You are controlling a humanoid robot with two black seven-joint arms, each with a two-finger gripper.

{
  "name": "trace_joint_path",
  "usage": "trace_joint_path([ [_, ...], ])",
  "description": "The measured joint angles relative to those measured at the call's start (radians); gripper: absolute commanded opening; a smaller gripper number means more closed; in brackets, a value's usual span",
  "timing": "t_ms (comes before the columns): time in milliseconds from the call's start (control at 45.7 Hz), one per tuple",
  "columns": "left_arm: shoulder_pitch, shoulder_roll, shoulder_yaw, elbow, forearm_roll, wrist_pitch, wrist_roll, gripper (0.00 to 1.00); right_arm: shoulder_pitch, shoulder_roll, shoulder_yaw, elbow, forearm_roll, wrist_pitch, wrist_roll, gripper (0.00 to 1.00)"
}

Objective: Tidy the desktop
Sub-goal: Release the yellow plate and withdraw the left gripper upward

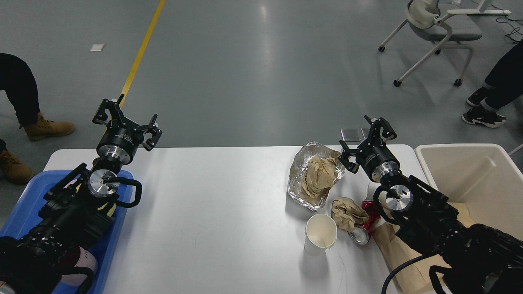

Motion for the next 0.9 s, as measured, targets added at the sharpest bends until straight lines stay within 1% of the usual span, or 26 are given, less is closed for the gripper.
trace_joint_path([
  [66,0.008,-0.015,0.012,0.001,0.001,0.0,-0.032,0.96,0.0,0.0,0.0,0.0,0.0,0.0,0.0,1.0],
  [219,0.016,-0.032,0.045,0.002,0.001,0.006,-0.049,0.96,0.0,0.0,0.0,0.0,0.0,0.0,0.0,1.0],
  [897,0.022,-0.028,0.041,0.002,-0.003,-0.002,-0.059,0.96,0.0,0.0,0.0,0.0,0.001,0.0,0.0,1.0],
])
